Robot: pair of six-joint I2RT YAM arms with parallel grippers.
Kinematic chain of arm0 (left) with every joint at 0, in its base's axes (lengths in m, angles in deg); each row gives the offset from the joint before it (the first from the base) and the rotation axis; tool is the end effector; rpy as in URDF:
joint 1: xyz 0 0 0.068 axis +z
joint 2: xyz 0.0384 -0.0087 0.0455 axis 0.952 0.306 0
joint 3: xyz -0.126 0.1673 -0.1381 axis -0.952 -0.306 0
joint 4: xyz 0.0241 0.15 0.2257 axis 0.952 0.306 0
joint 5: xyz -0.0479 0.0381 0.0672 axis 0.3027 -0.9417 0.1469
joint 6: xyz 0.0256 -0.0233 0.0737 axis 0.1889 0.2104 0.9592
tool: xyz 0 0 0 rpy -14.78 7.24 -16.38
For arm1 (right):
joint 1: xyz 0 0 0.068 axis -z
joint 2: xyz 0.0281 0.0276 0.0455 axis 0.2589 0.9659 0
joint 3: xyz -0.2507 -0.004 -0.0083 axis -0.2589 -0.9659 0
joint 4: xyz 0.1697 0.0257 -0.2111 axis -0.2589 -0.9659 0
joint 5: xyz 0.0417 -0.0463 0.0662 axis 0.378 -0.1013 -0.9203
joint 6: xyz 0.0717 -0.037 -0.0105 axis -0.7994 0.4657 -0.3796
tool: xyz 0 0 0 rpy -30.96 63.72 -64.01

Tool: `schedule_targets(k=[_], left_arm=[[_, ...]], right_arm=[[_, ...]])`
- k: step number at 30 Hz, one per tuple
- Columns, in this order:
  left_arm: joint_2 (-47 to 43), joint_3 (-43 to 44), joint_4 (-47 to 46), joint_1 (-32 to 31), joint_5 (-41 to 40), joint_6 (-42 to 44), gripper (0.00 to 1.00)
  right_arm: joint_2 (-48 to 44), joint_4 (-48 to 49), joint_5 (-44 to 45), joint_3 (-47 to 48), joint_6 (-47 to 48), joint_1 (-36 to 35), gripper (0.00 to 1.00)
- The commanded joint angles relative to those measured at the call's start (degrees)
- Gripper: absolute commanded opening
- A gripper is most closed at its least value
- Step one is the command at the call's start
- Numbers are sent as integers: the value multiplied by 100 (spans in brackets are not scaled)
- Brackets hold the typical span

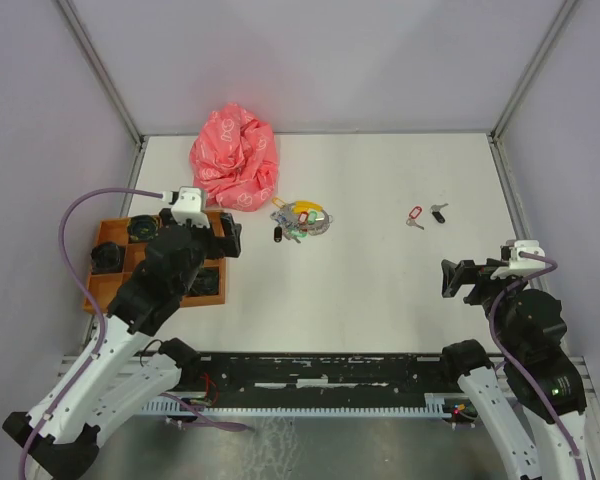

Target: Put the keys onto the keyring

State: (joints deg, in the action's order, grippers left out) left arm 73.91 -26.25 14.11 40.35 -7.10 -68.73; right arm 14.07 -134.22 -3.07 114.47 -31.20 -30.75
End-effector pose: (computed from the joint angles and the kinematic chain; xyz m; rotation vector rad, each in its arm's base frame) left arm 0.1945 -0.0906 0.3207 0.0760 1.8300 -0.1834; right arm 0.1038 0.0153 0.3300 0.0676 1.7573 0.1721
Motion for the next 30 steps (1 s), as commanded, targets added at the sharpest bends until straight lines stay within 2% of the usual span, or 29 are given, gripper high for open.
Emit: schedule_targets(k=[1,15,22,30], left_arm=[[30,15,-327,73,233,251,99],[927,490,-161,90,890,-154,99],[2003,913,-416,85,1217,-636,100],[4084,1764,-995,85,1864,-595,98]], right_arm=[[-56,187,-13,111,41,-16,100],[-196,220,-210,71,-32,-14,100],[-305,339,-322,-58,-72,-20,100],[-434,267,-393,-150,-39,-116,100]])
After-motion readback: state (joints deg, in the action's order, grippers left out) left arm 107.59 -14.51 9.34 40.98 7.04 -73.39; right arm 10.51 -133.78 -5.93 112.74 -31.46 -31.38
